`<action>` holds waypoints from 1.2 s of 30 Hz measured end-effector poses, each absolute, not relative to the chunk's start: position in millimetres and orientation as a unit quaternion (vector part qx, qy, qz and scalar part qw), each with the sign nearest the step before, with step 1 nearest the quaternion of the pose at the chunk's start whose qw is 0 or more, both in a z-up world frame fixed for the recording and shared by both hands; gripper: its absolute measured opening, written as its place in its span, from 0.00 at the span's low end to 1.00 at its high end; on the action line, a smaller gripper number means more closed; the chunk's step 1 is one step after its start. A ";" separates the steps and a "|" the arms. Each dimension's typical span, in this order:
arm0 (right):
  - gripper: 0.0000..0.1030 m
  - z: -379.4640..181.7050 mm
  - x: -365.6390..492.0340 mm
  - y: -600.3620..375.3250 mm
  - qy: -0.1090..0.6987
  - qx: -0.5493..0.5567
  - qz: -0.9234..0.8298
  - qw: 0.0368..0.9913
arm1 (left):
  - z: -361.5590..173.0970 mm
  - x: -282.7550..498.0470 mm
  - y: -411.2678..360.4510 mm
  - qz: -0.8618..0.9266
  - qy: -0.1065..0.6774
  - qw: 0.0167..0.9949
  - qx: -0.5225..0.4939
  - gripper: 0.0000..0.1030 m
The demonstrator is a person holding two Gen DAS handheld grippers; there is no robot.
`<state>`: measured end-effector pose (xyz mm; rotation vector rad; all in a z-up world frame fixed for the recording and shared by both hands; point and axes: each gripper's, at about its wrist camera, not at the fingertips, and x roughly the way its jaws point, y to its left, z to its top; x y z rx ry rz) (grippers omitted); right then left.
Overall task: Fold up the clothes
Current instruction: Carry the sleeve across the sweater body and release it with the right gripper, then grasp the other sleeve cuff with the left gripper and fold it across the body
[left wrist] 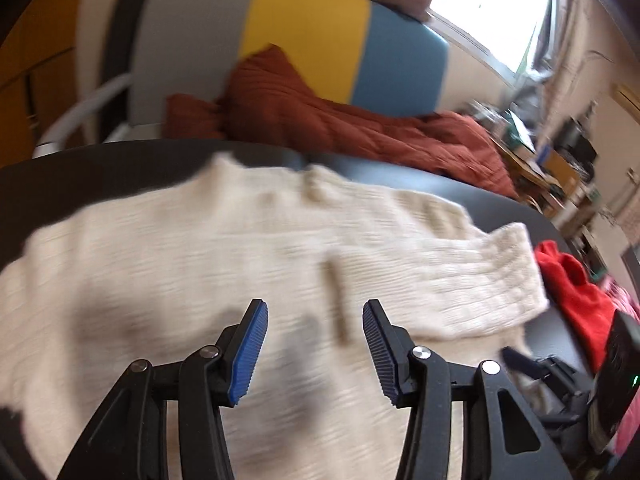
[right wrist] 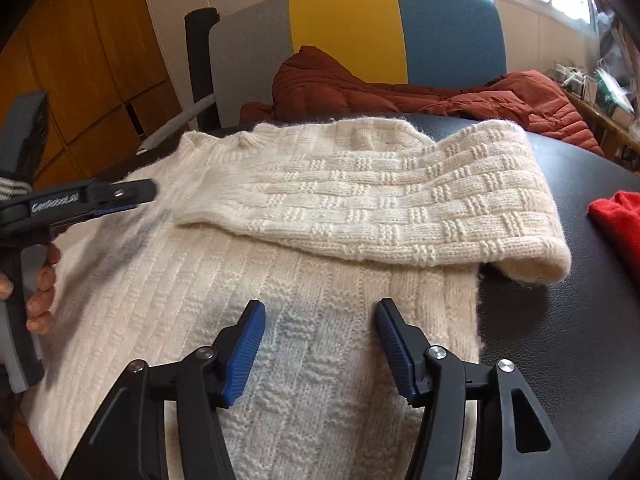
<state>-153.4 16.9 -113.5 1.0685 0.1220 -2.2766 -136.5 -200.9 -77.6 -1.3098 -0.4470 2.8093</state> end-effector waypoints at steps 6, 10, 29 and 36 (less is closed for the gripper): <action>0.68 -115.1 -153.8 17.9 0.032 0.404 -0.853 0.328 | -96.3 -172.3 -188.7 0.878 -0.149 0.008 -0.455 0.49; 0.72 -116.0 -154.8 19.7 0.020 0.404 -0.849 0.339 | -101.1 -176.9 -179.8 0.875 -0.159 0.025 -0.456 0.47; 0.74 -116.9 -152.9 21.0 0.003 0.406 -0.845 0.348 | 17.8 -127.3 -216.4 0.936 -0.160 -0.020 -0.314 0.11; 0.74 -117.6 -151.5 22.1 0.004 0.407 -0.845 0.348 | 16.6 -93.0 -275.0 0.931 -0.169 -0.074 -0.314 0.11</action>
